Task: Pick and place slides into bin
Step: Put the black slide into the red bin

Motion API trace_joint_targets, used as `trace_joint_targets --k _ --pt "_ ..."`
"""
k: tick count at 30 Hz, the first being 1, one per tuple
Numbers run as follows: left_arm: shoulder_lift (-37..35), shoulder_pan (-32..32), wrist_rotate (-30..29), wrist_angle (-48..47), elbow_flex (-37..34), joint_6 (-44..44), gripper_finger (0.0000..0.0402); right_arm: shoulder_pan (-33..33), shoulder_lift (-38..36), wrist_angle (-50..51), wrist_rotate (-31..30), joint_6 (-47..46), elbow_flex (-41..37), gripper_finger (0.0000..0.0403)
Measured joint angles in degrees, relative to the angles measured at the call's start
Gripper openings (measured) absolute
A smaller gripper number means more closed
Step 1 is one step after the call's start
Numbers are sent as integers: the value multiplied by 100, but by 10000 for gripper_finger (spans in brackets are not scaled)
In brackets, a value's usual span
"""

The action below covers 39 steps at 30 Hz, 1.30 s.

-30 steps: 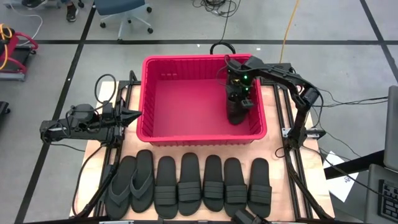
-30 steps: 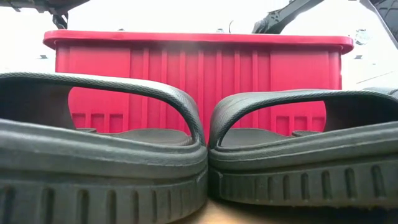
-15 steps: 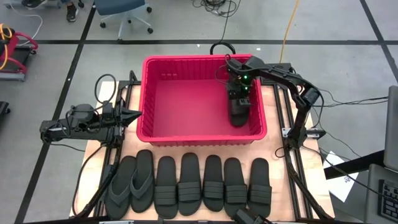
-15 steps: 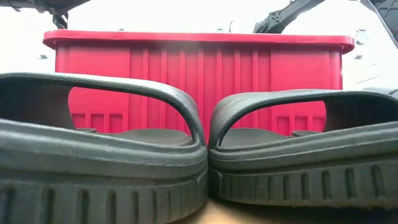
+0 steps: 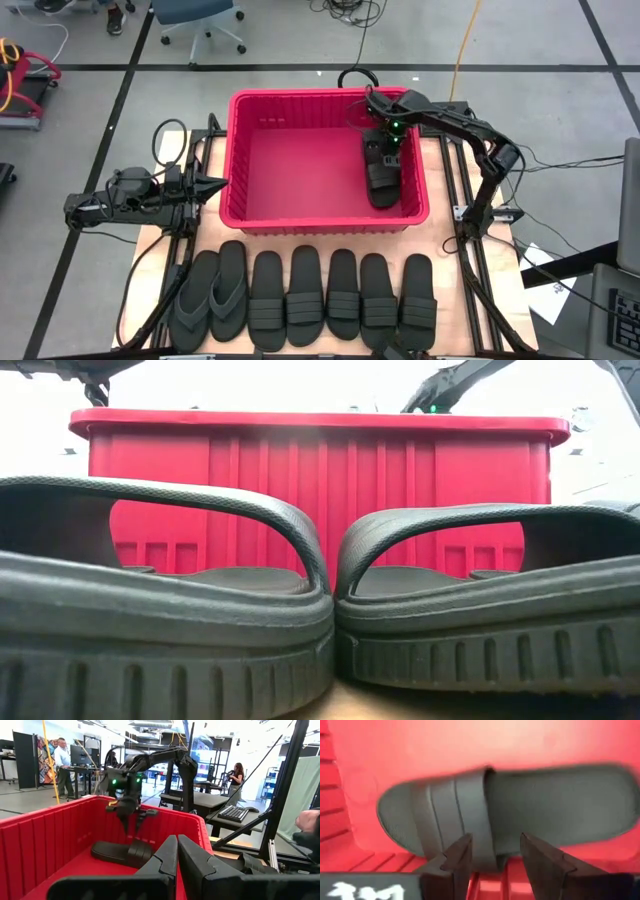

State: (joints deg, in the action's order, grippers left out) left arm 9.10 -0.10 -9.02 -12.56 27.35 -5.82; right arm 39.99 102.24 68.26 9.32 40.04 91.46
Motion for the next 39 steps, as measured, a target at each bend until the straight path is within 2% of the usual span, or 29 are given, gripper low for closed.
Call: trace_joint_targets --k 3,5,9,11,15,22,34,39 --pt "0 0 0 -2 -1 0 17 -212 -289 -337 527 101 0 139" --pt "0 1 0 -1 -1 0 17 -419 -383 -560 635 89 9 114" --pt "0 0 0 0 0 0 17 -818 -261 -1028 174 -277 9 33" --pt "0 0 0 -2 0 0 17 -927 -150 -1278 -3 -359 7 9" --pt "-1 0 0 -2 0 0 17 -981 108 -1888 -681 -925 7 4" --pt "0 0 2 -2 0 0 17 -877 483 -2003 -1033 -1456 7 1" --pt "0 2 2 -1 0 0 17 -881 1169 -1965 -1072 -2172 7 0" --pt "0 2 2 -2 0 0 17 -844 1307 -1879 -1329 -2305 4 0"
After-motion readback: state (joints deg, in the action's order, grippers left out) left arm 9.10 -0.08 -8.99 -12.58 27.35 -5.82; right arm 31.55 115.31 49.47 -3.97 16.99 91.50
